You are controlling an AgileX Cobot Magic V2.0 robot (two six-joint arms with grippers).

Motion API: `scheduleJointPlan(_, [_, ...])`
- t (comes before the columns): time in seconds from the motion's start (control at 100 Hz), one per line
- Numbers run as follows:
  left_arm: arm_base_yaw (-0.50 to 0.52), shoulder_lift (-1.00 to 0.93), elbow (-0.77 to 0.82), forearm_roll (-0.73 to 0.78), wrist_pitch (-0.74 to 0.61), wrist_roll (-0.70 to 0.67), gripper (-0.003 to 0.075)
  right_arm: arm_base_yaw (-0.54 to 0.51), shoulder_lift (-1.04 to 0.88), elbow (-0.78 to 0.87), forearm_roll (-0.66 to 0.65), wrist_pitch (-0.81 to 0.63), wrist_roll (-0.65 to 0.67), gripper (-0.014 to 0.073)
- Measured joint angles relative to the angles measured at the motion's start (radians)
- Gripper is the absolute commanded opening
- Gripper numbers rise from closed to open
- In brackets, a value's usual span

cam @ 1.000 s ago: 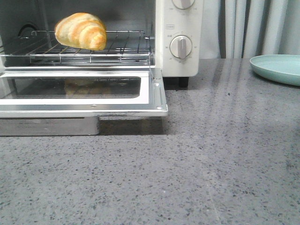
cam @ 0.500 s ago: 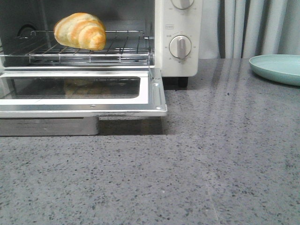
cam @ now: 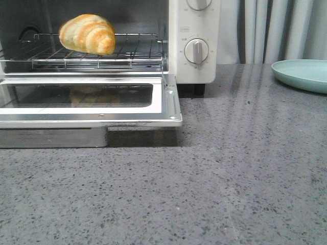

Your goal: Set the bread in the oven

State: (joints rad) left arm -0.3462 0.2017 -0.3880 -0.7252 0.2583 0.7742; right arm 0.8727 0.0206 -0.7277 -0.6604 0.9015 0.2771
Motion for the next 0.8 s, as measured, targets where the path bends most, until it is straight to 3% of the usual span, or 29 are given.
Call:
scheduleJointPlan(0.34, [0.0,0.0,0.005,0.0,-0.001,0.0,-0.0021,0.0,0.0,0.0,0.0,0.0,0.002,-0.0069])
scheduleJointPlan(0.5, [0.006,0.0,0.057,0.023,-0.099,0.0,-0.0021,0.0,0.0,0.0,0.0,0.0,0.002,-0.0069])
scheduleJointPlan(0.64, [0.068,-0.016,0.145,0.282,-0.16,-0.103,-0.0021,0.0,0.0,0.0,0.0,0.002,0.002,-0.0069])
scheduleJointPlan(0.74, [0.13,-0.043,0.233,0.528,-0.174,-0.328,-0.0021,0.0,0.0,0.0,0.0,0.002,0.002,-0.0069])
scheduleJointPlan(0.8, [0.166,-0.068,0.299,0.602,-0.199,-0.432,-0.0021,0.0,0.0,0.0,0.0,0.002,0.002,-0.0069])
